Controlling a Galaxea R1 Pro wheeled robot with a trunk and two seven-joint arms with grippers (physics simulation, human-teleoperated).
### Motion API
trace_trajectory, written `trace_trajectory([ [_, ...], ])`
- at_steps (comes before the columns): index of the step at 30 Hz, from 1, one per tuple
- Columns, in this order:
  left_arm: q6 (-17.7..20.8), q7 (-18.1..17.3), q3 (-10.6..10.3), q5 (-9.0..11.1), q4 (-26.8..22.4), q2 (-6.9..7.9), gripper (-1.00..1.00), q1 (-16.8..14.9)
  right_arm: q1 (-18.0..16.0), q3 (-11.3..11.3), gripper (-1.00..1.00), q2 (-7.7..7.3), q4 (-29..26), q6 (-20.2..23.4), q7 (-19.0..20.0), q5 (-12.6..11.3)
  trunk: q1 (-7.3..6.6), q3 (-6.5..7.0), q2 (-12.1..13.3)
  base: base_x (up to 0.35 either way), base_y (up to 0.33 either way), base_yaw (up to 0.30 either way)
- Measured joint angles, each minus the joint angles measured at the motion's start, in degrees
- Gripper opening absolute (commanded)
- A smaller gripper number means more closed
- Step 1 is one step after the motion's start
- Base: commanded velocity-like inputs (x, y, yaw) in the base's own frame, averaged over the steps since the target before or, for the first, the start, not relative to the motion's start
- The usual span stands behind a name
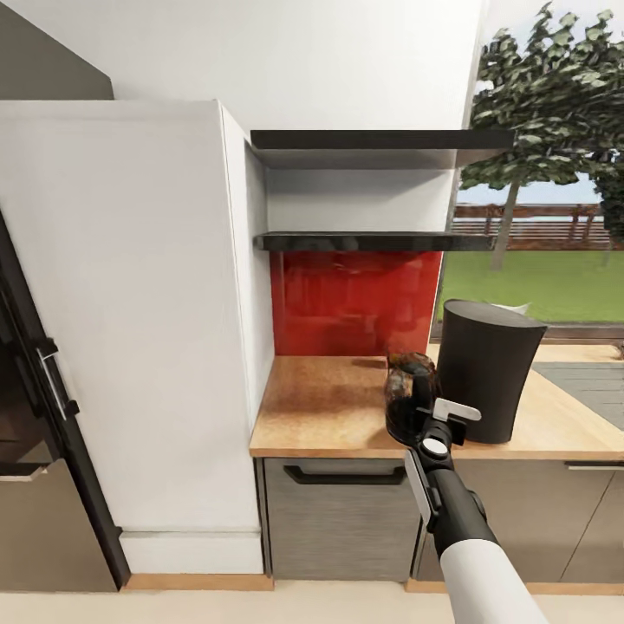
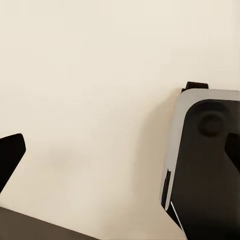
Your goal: Set up a coffee station on the kitchen countertop: keep the coffee maker on the countertop, move the bottle of coffee from the kitchen shelf to the counter next to the coffee maker, place a paper coffee filter on top of the coffee maker, put the saucer next to the coffee maker with the coffee cup on the saucer, and place the electric kettle next to the coffee maker.
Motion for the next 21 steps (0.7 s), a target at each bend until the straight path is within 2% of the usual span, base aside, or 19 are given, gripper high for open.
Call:
trace_trajectory([
  [21,0.0,0.0,0.0,0.0,0.0,0.00,1.00,0.1,0.0,0.0,-1.00,0.00,1.2,-0.6,0.1,-0.2,0.00,-0.01,0.0,0.028,0.037,0.000],
])
